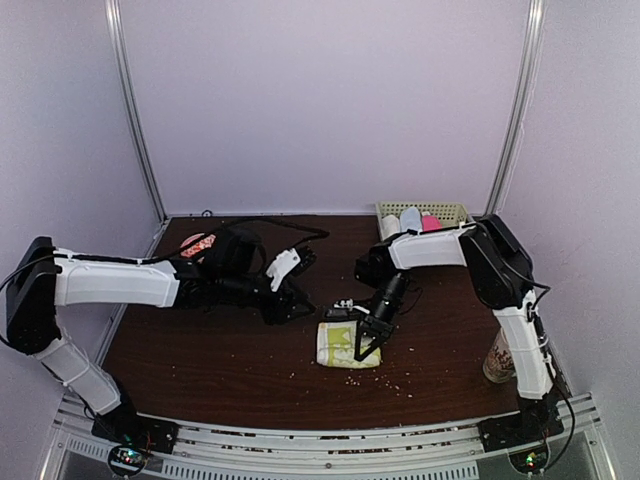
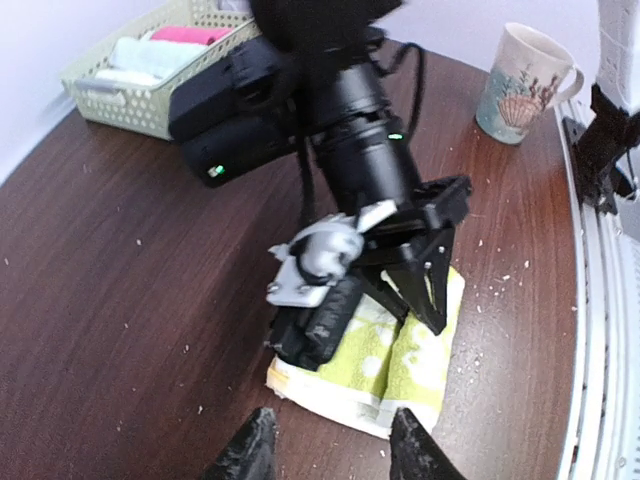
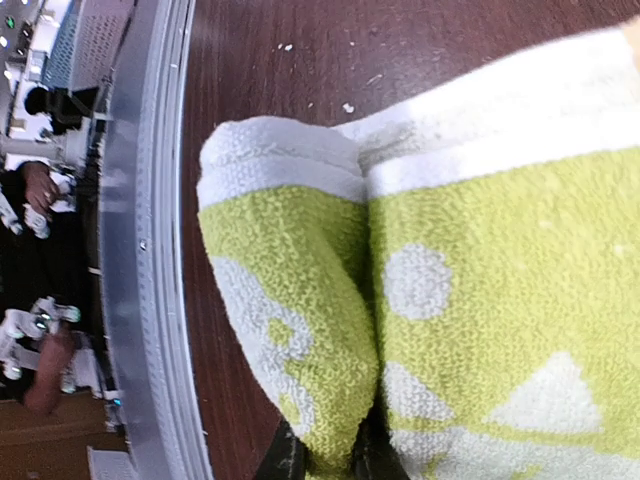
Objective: Roll the towels
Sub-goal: Roll the towel at the center of the board.
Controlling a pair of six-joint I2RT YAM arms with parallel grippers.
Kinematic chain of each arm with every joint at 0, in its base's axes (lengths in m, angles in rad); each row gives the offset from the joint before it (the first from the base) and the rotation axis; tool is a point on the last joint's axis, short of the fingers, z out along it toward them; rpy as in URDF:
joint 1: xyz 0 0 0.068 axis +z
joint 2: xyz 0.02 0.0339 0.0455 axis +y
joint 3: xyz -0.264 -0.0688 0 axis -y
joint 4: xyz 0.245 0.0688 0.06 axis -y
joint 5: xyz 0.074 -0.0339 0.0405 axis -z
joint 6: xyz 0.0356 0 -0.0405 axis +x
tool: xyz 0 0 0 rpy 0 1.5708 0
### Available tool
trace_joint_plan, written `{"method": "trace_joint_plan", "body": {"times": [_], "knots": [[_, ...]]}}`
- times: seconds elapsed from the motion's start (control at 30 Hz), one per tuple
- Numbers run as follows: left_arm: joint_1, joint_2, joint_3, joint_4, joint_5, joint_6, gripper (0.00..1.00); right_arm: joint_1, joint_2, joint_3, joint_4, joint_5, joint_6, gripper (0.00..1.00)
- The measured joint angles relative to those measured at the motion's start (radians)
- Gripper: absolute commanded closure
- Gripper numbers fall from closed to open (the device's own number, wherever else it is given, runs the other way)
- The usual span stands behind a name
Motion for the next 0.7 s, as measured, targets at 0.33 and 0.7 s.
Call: {"method": "trace_joint_plan", "body": {"times": [0.33,0.7], "knots": [[-0.299,0.181,0.191,-0.100,-0.258,0.321,0.57,-0.026,0.069,0.061,-0.134,-0.057,0.013,0.92],[-0.309,0.401,0.298,-0.261,-0.334,0.433,0.61,-0.026,0.071,0.064,-0.146,-0.047,0.018,0.90]]}}
